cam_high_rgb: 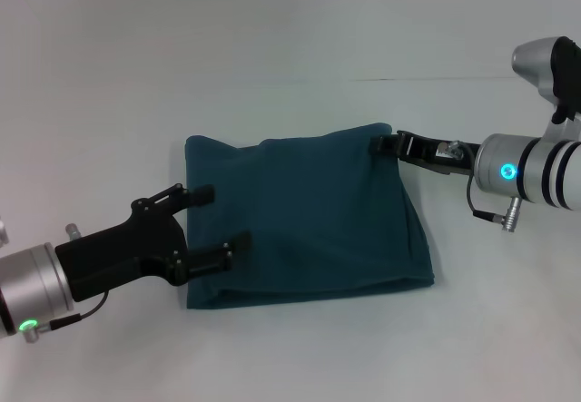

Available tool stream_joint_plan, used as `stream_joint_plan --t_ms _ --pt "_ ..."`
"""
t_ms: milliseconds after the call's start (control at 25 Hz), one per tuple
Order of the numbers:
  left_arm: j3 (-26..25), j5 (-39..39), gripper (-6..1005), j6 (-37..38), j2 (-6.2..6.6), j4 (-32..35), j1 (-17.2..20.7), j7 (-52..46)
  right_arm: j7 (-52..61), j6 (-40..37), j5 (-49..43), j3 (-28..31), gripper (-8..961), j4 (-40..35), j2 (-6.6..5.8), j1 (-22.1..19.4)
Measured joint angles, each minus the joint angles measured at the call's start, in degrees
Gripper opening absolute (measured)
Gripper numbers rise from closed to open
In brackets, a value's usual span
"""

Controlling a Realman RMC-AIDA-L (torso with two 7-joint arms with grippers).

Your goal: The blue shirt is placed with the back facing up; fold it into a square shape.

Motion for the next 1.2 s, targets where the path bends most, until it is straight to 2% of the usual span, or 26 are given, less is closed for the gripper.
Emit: stream_joint_plan --t_ms 160,480,800,1000,1200 --pt "0.15 0.0 891 0.0 0.0 0.01 0.0 -0.09 0.41 0.01 -0.02 -0.01 291 0.02 -0.17 -0.69" --pt "0.34 0.0 890 0.0 0.0 0.09 -0.1 -0.72 4.78 -2.64 0.13 -0.01 292 -3.35 -1.66 -3.34" --pt "0.45 0.0 890 -0.03 0.0 -0.04 -0.43 -0.74 9.84 -6.16 -0.01 -1.79 292 -4.95 -3.3 -3.45" --pt "0.45 0.0 891 -0.42 0.0 0.07 -0.49 -0.74 11.49 -5.71 -0.1 -4.2 291 -4.74 -3.4 -3.26" --pt "0.43 0.0 891 -0.7 0.0 0.1 -0.6 -0.67 11.54 -3.99 -0.14 -4.91 291 -4.56 -2.54 -3.04"
